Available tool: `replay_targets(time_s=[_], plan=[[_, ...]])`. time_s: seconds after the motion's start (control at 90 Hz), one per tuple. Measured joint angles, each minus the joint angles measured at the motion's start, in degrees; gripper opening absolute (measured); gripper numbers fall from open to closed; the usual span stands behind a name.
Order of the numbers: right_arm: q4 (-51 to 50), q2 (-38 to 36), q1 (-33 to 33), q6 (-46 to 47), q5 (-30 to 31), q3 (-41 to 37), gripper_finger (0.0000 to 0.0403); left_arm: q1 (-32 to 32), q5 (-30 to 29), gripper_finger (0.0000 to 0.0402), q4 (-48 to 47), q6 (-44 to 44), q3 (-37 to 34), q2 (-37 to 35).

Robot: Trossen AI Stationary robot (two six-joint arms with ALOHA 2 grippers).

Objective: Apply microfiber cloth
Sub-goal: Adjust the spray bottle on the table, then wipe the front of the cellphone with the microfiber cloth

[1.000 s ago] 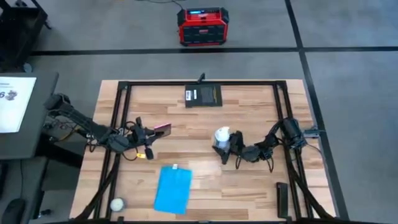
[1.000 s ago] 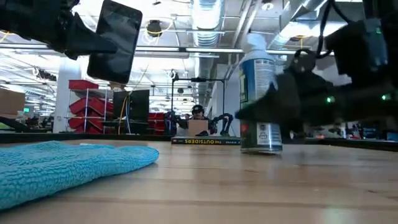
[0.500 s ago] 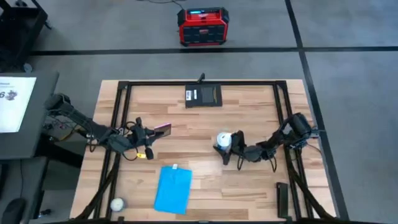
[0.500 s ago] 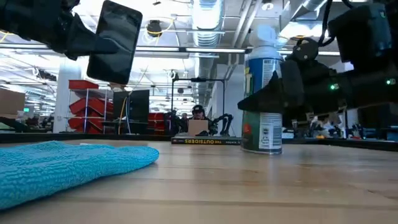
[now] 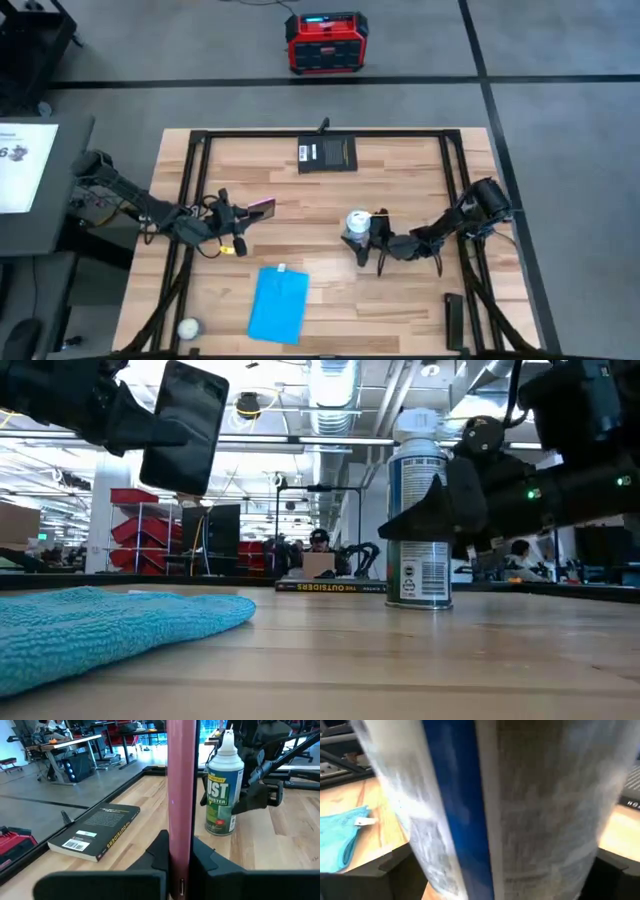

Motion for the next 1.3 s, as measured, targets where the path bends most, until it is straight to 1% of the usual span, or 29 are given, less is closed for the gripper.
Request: replay_targets(time_s=[0.111, 0.2, 0.3, 0.378, 0.444, 0.511, 0.578, 0.689, 0.811, 0.878, 0.967, 1.044, 1.144, 1.222, 1.3], plan=[[-6.5, -5.9, 1.0, -1.4, 3.6, -1.7, 0.0362, 0.0, -0.1, 0.0006, -0.1, 0.1, 0.0, 0.0], [-14.8, -12.7, 2.6, -0.8, 6.4, -3.2, 0.0362, 0.0, -0.2, 0.0006, -0.1, 0.1, 0.0, 0.0], [-26.1, -21.3, 5.5, 1.8, 10.6, -4.7, 0.0362, 0.0, -0.7, 0.0006, -0.1, 0.1, 0.0, 0.0], [-35.8, -28.3, 8.0, 4.6, 12.8, -4.8, 0.0362, 0.0, -0.7, 0.0006, -0.1, 0.3, 0.0, 0.0], [-42.1, -33.4, 9.7, 7.3, 13.6, -4.8, 0.0362, 0.0, -0.7, 0.0006, 0.0, 0.3, 0.0, 0.0], [-45.8, -37.1, 10.9, 9.5, 13.6, -4.8, 0.0362, 0.0, -0.8, 0.0006, 0.3, 0.3, 0.0, 0.0], [-47.8, -39.1, 12.5, 10.8, 13.4, -4.8, 0.0362, 0.0, -0.8, 0.0006, 0.6, 0.3, 0.0, 0.0], [-50.0, -40.1, 16.8, 14.4, 10.9, -4.8, 0.0362, 0.0, -1.7, 0.0006, 0.5, 0.7, 0.0, 0.0], [-55.2, -39.0, 22.8, 20.4, 10.0, -2.1, 0.036, 0.0, -2.5, 0.0006, 0.5, 1.5, 0.0, 0.0], [-56.3, -37.6, 25.5, 21.6, 9.7, 0.8, 0.0352, 0.2, -2.6, 0.0006, 0.5, 1.7, 0.0, -0.1], [-55.9, -34.7, 26.1, 20.0, 6.4, 5.9, 0.0319, 0.9, -2.6, 0.0006, 0.4, 1.7, 0.0, -0.1], [-55.9, -30.8, 24.2, 16.5, 2.1, 10.6, 0.0274, 1.9, -2.6, 0.0006, 0.5, 1.7, 0.0, -0.1], [-55.4, -24.4, 20.5, 11.1, -4.8, 16.2, 0.0198, 3.0, -1.6, 0.0006, 1.3, 2.3, 0.0, -0.1], [-55.3, -19.8, 18.0, 7.5, -6.8, 20.0, 0.0133, 3.3, -1.2, 0.0006, 1.4, 2.7, 0.0, -0.1], [-55.1, -16.7, 15.8, 5.0, -9.5, 23.2, 0.0071, 3.3, -1.1, 0.0006, 1.4, 3.1, 0.0, -0.1]])
